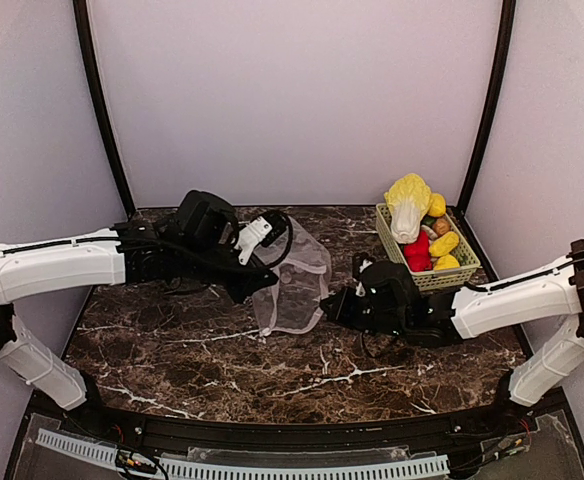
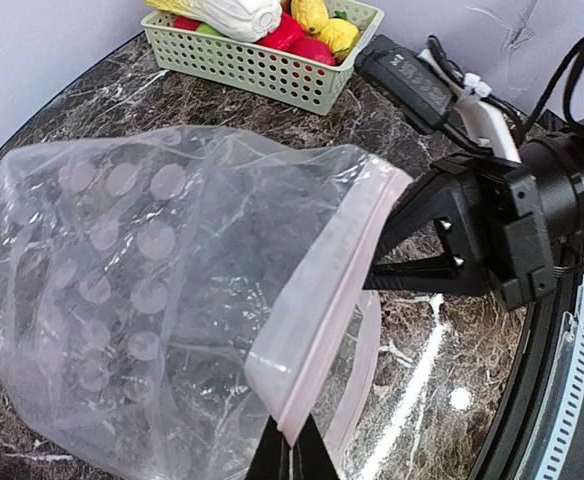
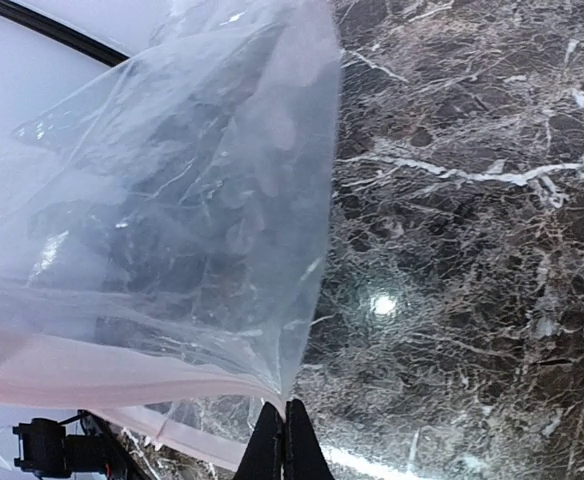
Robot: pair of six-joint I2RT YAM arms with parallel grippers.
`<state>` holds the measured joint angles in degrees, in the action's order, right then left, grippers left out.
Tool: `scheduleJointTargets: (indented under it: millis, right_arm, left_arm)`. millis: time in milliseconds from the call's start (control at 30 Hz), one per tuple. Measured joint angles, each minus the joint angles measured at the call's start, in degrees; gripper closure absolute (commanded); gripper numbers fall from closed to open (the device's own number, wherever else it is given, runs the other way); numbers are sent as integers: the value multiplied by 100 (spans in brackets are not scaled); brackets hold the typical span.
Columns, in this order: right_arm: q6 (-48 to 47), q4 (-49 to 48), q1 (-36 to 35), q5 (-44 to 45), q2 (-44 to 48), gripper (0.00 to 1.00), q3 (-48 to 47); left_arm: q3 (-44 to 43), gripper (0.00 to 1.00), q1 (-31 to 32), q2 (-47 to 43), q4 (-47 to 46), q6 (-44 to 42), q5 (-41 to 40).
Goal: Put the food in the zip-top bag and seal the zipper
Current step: Pass from the right arm to the left, then pick up the fake vegetable from the bin.
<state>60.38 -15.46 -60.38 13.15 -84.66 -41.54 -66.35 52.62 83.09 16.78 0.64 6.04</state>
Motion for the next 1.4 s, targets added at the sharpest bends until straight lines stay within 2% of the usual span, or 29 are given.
scheduleJointTargets:
  millis: [233,433,533,667,833,933,1033,1267,1400]
  right_arm:
    - [15,31,129,131,-2,98,177]
    - [-227,-223,140,-31,-37,49,328]
    - [-605,-496,153,-271,-35,35,337]
    - [-942,-741,151,-627,85,22,402]
    - [-1314,-752,151,-981,752,15,697]
    - [-1513,-422,151,-1073,1353,11,793]
    - [-1746,251,151,-966,2090,2,719]
    - [-1989,2347,313,-39,3230,1,-35]
    - [-2144,3344,870,256,3440,1,-494]
  left_arm:
    - [0,99,0,-57,2,-68,256]
    - [-44,99,0,57,22,-68,267]
    - [-101,99,0,197,87,-66,256]
    - [-122,99,0,332,168,-66,203]
    - [-153,99,0,356,319,-66,138]
    - [-219,99,0,358,350,-66,94]
    - [-232,99,0,358,350,-66,59]
    - [-232,99,0,358,354,-66,48]
    - [-234,99,0,358,354,-66,46]
